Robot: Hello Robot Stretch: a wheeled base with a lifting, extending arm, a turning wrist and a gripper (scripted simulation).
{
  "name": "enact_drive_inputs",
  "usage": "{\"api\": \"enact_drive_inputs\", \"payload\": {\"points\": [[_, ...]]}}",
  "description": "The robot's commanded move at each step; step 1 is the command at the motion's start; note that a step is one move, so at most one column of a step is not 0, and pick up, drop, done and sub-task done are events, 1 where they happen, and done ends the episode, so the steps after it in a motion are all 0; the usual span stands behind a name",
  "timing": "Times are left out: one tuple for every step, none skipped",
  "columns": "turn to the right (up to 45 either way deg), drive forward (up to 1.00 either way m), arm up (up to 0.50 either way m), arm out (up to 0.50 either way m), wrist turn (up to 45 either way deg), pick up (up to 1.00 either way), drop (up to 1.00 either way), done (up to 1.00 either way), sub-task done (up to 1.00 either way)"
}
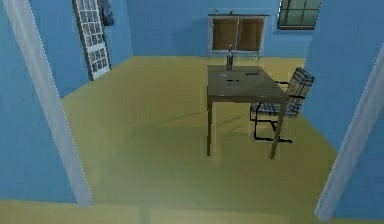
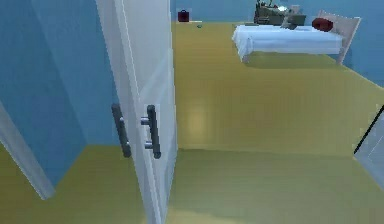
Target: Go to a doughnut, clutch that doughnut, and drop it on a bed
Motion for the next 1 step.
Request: {"api": "enact_drive_inputs", "payload": {"points": [[0.0,0.65,0.0,0.0,0.0,0.0,0.0,0.0,0.0]]}}
